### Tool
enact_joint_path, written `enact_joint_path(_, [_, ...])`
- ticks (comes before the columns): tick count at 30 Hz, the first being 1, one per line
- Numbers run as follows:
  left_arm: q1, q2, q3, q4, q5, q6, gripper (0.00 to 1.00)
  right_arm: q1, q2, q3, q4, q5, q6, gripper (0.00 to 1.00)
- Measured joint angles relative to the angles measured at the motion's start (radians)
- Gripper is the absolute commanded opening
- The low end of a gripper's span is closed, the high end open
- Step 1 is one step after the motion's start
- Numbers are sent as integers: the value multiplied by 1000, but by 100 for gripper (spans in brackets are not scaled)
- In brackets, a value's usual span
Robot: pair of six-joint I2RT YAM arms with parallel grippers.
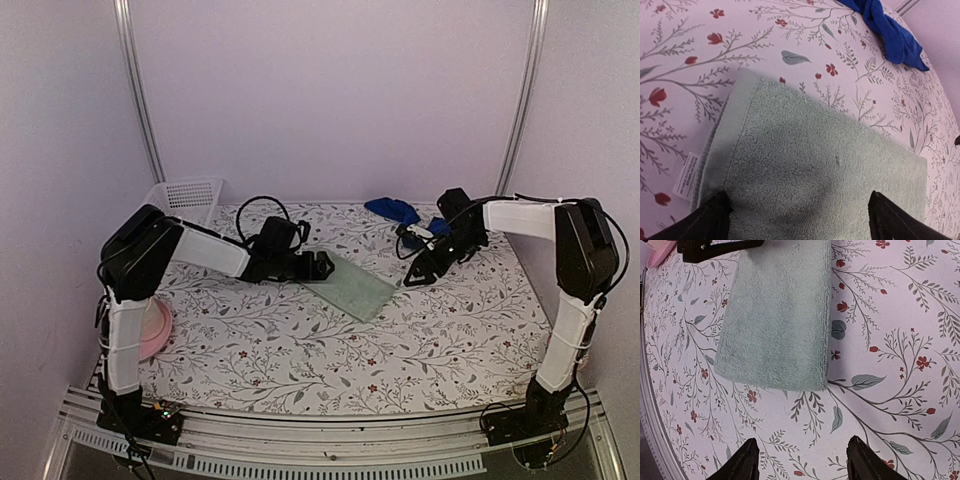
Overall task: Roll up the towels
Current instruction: Rotate the towel at the center of the board.
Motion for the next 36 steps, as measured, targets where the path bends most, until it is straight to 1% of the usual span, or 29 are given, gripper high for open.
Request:
enact_joint_path(4, [42,47,82,-18,-1,37,97,0,0,-17,26,38,10,63])
enact_joint_path(8, [72,40,98,-28,-16,53,97,0,0,-25,39,62,18,64])
enact_joint_path(12, [81,16,119,-48,-16,58,97,0,0,-25,51,84,19,65])
enact_joint_path(16, [61,12,181,-62,-15,53,97,0,0,-28,67,107,23,68])
enact_joint_path(19, [35,18,243,-92,-18,40,97,0,0,-35,77,124,29,74])
enact_joint_path(22, [-3,51,324,-113,-28,18,97,0,-1,-42,90,144,40,82])
enact_joint_path(25, [-32,93,358,-122,-39,-5,97,-1,-6,-51,102,164,46,88])
enact_joint_path(31, [-66,193,385,-205,-58,-48,97,-28,-24,-59,134,206,67,90])
enact_joint_path(36, [-76,207,414,-224,-72,-63,97,-69,-31,-60,152,226,83,90])
